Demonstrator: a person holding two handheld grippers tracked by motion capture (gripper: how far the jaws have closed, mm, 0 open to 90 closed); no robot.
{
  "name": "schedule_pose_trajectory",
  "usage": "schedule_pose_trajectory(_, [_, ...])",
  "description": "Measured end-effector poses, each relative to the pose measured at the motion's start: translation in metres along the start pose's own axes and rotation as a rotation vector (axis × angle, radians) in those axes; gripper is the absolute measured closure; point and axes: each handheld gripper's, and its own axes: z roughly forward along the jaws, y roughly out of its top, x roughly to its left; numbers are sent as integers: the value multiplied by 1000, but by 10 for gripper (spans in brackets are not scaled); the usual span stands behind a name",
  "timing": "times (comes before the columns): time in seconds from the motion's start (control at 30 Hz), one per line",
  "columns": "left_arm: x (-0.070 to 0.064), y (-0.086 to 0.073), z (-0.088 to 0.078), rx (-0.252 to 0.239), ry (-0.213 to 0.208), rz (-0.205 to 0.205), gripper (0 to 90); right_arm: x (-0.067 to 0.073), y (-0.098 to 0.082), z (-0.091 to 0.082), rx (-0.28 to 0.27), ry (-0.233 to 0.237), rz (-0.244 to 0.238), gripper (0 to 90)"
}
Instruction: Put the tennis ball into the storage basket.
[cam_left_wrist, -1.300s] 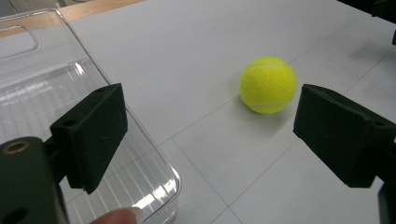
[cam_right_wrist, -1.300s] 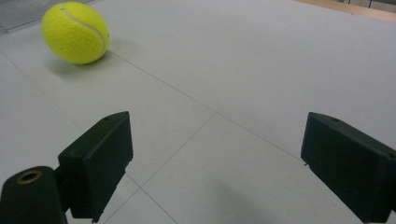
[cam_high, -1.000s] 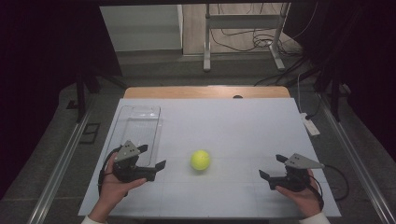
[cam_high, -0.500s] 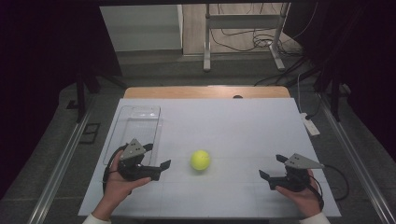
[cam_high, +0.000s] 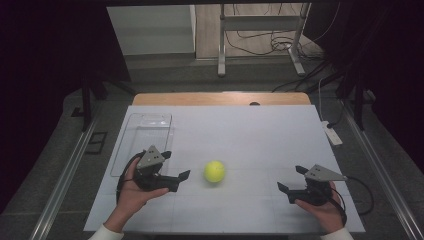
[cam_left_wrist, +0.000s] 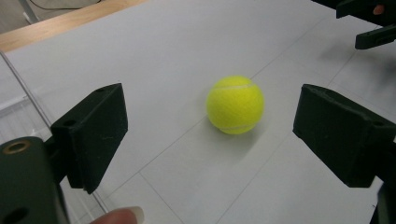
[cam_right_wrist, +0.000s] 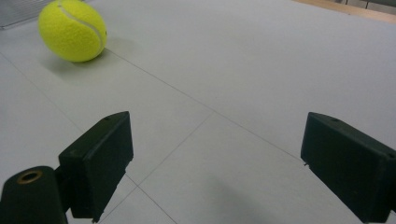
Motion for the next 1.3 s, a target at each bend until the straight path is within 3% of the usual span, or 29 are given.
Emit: schedule_pose_trajectory(1.3, [-5, 19, 31, 53, -79, 16, 110, 0, -1, 1, 2, 13, 0, 100])
